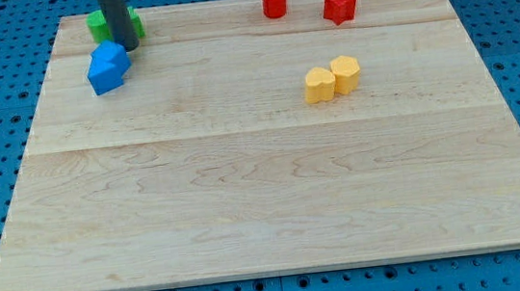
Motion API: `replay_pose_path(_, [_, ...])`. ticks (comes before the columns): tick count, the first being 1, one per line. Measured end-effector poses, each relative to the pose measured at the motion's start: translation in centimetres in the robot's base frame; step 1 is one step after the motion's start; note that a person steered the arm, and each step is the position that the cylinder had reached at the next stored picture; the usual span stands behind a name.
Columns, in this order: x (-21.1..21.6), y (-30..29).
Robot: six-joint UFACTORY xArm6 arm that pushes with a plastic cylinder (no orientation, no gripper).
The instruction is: Move the blue cube and blue triangle to the center left
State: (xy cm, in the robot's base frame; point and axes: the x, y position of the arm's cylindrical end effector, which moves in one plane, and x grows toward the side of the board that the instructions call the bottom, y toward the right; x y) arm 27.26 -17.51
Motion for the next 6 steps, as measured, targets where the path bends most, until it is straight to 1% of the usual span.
replay_pose_path(1, [1.1, -0.2])
replay_pose_path(3, [1.6, -0.8])
replay_pose_path(5, [2.2, -5.9])
replay_pose_path(6, [5.3, -5.8])
